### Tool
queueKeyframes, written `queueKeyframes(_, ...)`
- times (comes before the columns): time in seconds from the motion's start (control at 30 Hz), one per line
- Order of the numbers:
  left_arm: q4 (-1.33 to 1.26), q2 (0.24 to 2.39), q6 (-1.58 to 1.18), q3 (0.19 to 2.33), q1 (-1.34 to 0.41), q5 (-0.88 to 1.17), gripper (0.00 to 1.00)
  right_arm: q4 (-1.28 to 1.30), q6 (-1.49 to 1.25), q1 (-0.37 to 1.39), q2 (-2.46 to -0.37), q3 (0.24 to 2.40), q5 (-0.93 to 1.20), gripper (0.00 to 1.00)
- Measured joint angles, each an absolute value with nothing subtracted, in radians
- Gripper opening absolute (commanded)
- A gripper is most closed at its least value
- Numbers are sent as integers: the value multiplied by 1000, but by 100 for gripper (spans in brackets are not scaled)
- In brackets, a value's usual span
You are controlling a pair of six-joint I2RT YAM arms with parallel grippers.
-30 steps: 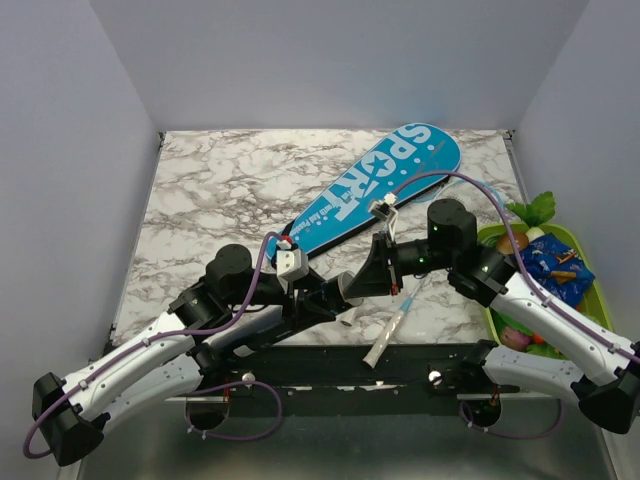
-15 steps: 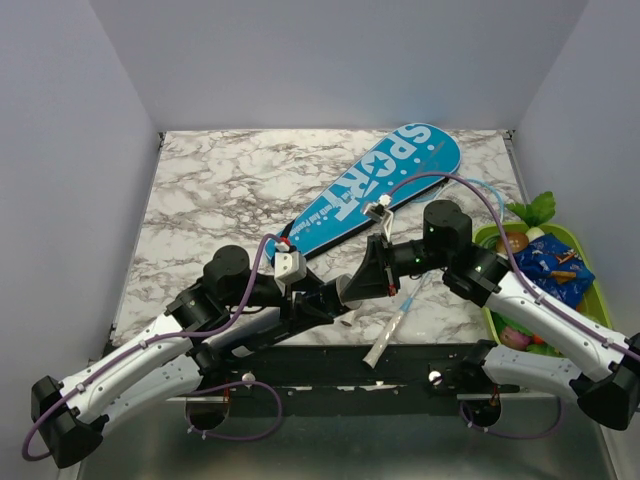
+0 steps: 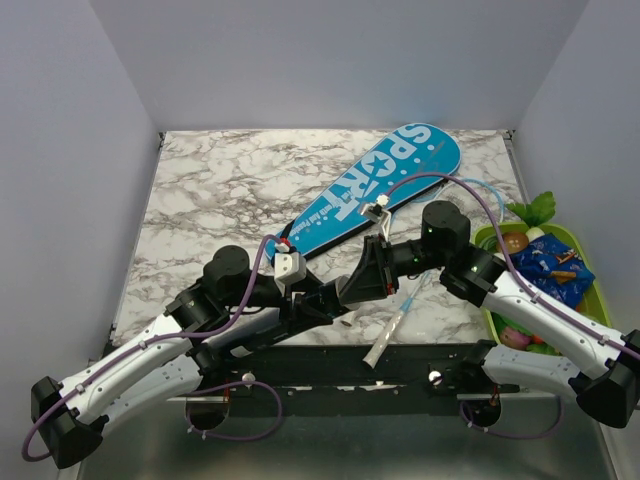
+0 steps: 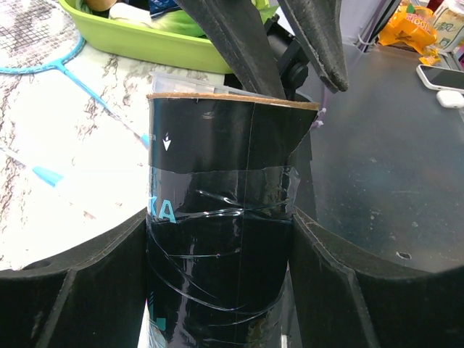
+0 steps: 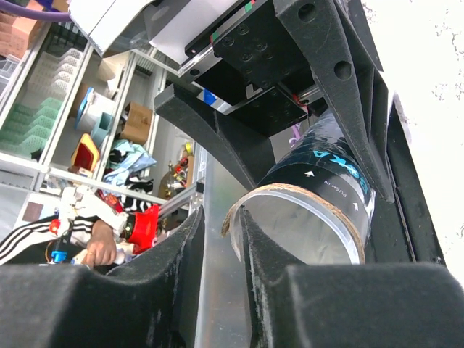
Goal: Pack up the badminton gear
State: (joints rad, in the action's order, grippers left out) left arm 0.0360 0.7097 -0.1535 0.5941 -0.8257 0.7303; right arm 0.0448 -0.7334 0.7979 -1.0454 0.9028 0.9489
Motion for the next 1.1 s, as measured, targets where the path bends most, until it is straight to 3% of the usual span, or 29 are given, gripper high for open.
queueKeyframes(0.4,39,694,-146,581,-824,731,0,-21,-765,804,-1045,881,956,52)
queueKeyframes(1.1,-31,616,-187,525,-818,780,0,-238,-824,804,-1039,785,917,52)
